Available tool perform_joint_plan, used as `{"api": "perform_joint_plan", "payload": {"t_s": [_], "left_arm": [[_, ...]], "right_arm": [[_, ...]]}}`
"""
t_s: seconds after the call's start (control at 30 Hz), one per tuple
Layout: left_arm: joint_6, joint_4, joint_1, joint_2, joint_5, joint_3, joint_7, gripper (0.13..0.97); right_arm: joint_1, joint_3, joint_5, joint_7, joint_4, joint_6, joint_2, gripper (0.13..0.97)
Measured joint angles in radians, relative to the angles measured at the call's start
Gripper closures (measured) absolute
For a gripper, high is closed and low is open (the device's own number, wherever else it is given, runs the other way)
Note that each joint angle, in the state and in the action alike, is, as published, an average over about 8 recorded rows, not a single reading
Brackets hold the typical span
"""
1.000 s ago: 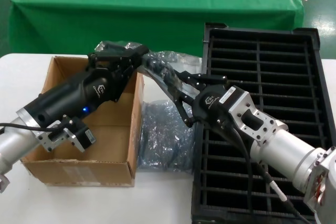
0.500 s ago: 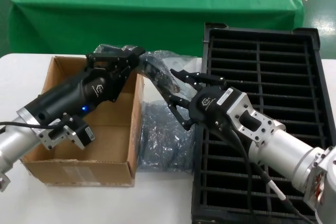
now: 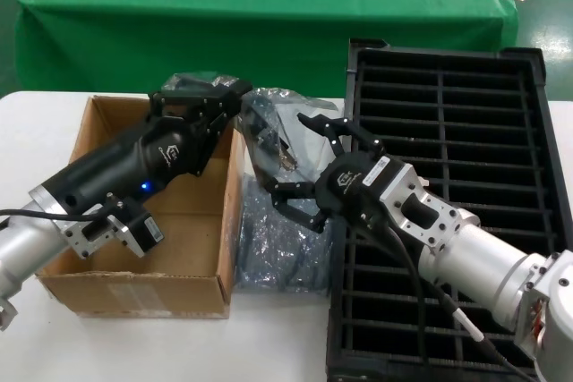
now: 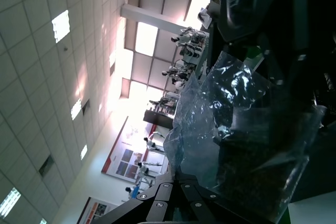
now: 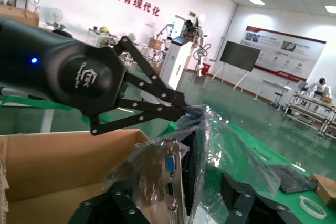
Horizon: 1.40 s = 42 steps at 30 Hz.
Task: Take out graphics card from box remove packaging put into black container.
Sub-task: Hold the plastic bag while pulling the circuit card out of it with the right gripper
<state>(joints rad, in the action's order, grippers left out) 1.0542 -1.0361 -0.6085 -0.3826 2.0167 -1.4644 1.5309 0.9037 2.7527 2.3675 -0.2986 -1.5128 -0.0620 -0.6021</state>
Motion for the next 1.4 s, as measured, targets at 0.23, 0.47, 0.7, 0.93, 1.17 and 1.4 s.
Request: {"api": "perform_joint_plan", "payload": {"t_s": [0.23, 0.47, 0.7, 0.93, 1.17, 1.4], "left_arm": [[-0.007, -0.026, 0.013, -0.005, 0.001, 0.000, -0.029, 0.958], [-0.005, -0.020, 0.012, -0.005, 0.000, 0.001, -0.016, 0.958], [-0.005, 0.003, 0.000, 0.003, -0.002, 0.004, 0.016, 0.958], [-0.009, 0.016, -0.007, 0.007, -0.005, 0.004, 0.033, 0.958], [-0.015, 0.027, -0.013, 0.006, -0.010, 0.002, 0.035, 0.958], [-0.027, -0.016, 0.010, -0.004, -0.011, -0.006, -0.027, 0.958]], "right_arm": [[-0.003, 0.000, -0.022, 0.007, 0.009, 0.013, 0.009, 0.541], [-0.005, 0.000, -0.031, 0.013, 0.007, 0.008, 0.010, 0.571], [-0.006, 0.000, -0.031, 0.015, -0.001, -0.002, 0.004, 0.639], [-0.007, 0.000, -0.038, 0.026, -0.003, -0.004, 0.001, 0.676], [-0.008, 0.000, -0.054, 0.044, -0.002, -0.002, 0.000, 0.808], [-0.007, 0.000, -0.072, 0.063, 0.000, 0.001, 0.000, 0.900]]}}
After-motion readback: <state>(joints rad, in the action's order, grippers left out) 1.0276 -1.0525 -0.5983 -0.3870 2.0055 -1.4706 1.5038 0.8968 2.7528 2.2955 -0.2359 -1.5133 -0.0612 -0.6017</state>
